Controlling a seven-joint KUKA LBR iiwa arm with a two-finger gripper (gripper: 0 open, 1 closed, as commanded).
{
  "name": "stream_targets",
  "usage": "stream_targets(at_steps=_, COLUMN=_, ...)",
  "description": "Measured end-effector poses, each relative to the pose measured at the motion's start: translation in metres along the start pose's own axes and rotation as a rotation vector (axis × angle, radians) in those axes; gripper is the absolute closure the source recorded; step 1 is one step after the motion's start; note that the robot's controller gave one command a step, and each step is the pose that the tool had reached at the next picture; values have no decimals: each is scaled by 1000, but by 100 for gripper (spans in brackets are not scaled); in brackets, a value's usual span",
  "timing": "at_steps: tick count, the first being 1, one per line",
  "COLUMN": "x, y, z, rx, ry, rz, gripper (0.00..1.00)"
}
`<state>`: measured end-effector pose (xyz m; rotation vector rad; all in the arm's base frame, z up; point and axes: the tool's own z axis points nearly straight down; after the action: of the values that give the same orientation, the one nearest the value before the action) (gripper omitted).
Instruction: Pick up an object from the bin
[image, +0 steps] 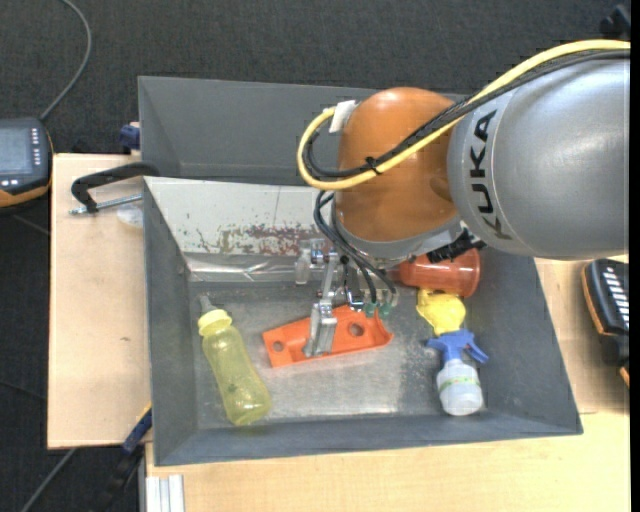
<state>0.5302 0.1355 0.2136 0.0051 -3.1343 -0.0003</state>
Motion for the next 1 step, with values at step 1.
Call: stream_targets(at_steps=1, x=-2, y=-1, z=-5, rx=-1, ry=-9, rz=2, gripper=0)
